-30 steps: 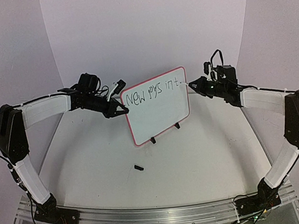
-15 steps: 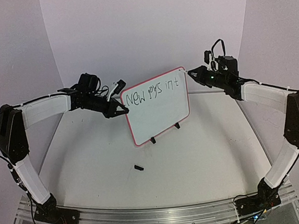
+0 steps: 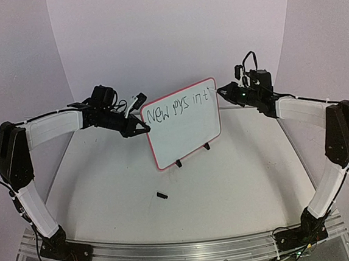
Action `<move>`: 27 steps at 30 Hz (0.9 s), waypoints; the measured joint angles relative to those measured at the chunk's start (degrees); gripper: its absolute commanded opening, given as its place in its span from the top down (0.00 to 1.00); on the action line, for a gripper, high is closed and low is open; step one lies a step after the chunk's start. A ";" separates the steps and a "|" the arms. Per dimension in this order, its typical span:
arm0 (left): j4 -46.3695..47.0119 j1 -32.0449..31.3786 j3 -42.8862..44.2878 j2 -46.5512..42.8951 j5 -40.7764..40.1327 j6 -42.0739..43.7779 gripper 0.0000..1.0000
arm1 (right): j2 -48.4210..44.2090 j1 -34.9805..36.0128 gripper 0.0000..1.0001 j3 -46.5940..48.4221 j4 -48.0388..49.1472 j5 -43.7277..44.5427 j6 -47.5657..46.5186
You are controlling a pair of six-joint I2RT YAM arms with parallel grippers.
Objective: Write a sentence on the whiteboard
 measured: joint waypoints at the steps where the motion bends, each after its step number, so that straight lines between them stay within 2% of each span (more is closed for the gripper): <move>1: 0.00 0.00 0.00 0.00 0.00 0.01 1.00 | 0.00 0.00 1.00 -0.02 0.00 0.02 -0.07; 16: -0.15 0.00 0.31 0.20 0.04 0.08 1.00 | 0.00 -0.11 1.00 -5.26 -0.07 -0.02 -0.20; 27: -0.13 0.00 0.31 0.20 0.07 0.13 1.00 | -0.86 -0.11 1.00 -5.77 -0.33 -0.20 -0.11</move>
